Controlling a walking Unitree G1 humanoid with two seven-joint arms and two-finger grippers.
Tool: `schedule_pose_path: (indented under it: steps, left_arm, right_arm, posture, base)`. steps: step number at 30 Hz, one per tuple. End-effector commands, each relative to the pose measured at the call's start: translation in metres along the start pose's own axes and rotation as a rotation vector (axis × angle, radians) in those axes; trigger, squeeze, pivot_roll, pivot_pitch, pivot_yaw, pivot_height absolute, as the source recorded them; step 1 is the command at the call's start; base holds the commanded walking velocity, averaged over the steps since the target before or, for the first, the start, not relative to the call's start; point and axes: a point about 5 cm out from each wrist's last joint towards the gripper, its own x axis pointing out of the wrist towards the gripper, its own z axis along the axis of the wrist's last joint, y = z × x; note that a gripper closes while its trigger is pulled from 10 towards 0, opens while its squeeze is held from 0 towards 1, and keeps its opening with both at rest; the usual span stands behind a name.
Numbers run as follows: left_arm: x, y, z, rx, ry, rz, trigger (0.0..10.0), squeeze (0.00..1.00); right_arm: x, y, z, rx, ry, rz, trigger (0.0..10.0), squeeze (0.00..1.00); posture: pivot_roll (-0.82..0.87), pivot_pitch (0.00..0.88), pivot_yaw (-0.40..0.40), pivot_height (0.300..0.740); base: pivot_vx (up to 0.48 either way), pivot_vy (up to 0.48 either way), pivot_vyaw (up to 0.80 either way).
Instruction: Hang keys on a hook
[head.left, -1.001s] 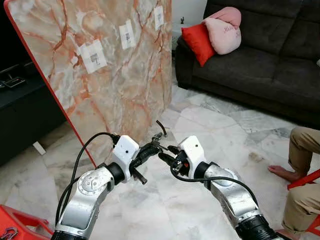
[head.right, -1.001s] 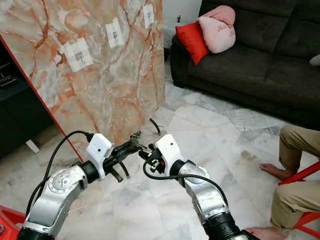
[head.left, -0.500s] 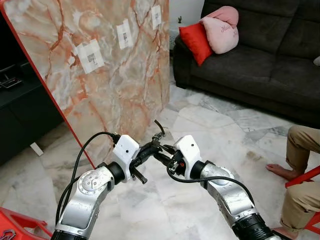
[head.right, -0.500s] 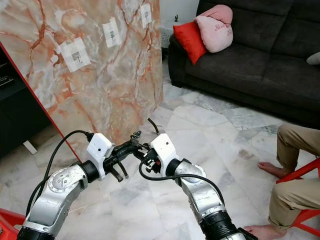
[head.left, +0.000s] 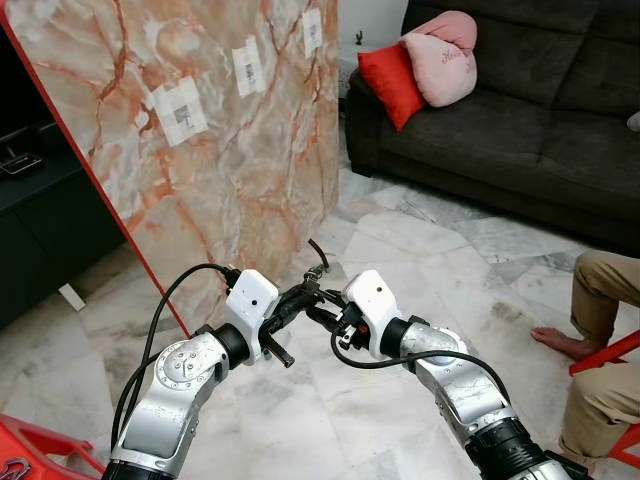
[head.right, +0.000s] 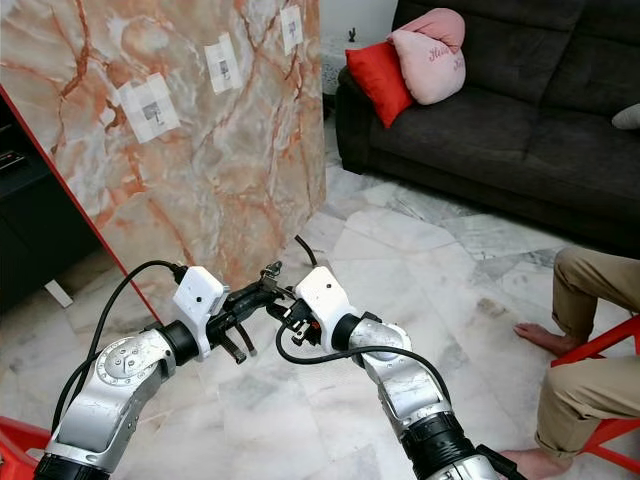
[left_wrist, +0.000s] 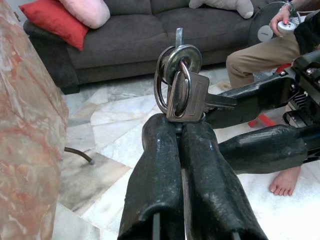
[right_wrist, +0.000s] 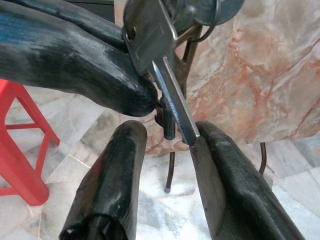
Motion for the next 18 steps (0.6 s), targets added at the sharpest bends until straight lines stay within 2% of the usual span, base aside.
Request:
schedule_pose_path:
  steps: [1, 13, 14, 18]
  left_arm:
    - [0.0028, -0.0013, 0.0062, 0.021, -0.011, -0.012, 10.0, 0.00]
    - [0.0029, -0.0013, 0.0062, 0.022, -0.011, -0.011, 10.0, 0.00]
    - [0.0027, -0.0013, 0.0062, 0.022, -0.011, -0.009, 10.0, 0.00]
    - [0.0021, -0.0014, 0.0059, 0.021, -0.010, -0.007, 10.0, 0.00]
  right_arm:
    - [0.0029, -0.0016, 0.0041, -0.027, -0.001, 0.012, 10.0, 0.00]
    - [0.0040, -0.0038, 0.0032, -0.045, 0.005, 0.022, 10.0, 0.00]
    - [0.0045, -0.0042, 0.0029, -0.044, 0.008, 0.021, 0.0, 0.00]
    - [0.0053, -0.0047, 0.0025, -0.043, 0.011, 0.022, 0.0, 0.00]
  posture:
    - [0.00, 0.000, -0.041, 0.740]
    - [0.00, 0.000, -0.043, 0.740]
    - [0.01, 0.000, -0.044, 0.740]
    - [0.01, 0.000, -0.043, 0.740]
  base:
    - [0.000, 0.000, 0.00]
    - [0.000, 0.000, 0.00]
    - [0.000, 0.000, 0.00]
    - [0.000, 0.000, 0.00]
